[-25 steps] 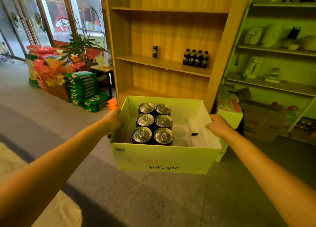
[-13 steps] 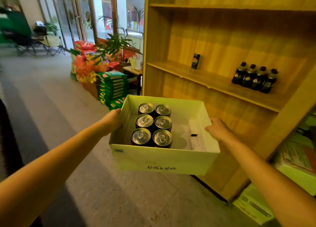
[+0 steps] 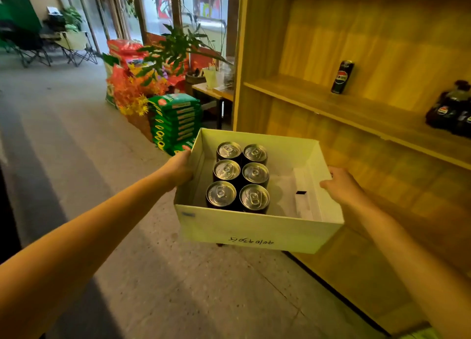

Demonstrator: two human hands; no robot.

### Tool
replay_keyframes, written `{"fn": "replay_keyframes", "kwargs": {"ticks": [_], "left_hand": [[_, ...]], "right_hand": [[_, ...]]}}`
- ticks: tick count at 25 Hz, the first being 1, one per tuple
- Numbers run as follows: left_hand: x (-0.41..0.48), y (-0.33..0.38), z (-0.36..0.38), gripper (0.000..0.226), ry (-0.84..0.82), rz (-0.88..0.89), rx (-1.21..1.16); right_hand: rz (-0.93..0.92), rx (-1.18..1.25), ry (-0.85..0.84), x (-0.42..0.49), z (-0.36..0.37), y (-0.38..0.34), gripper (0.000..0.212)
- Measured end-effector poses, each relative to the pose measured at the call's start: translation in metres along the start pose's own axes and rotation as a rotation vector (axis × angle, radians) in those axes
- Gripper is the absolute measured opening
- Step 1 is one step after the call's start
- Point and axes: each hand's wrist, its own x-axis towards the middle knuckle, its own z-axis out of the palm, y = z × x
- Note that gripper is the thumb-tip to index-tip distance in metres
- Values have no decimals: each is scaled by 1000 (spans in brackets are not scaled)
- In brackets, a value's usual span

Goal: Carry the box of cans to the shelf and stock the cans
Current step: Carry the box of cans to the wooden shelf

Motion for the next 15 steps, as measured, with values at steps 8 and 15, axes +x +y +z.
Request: {"fn": "replay_keyframes", "kwargs": {"ticks": [8,15], "left_hand": [[172,-4,1,59,-151,128,183],[273,-20,84,63,-341,234,219]], "right_hand": [[254,12,158,79,77,-12,33],[400,-1,223,140,124,60,39]]}}
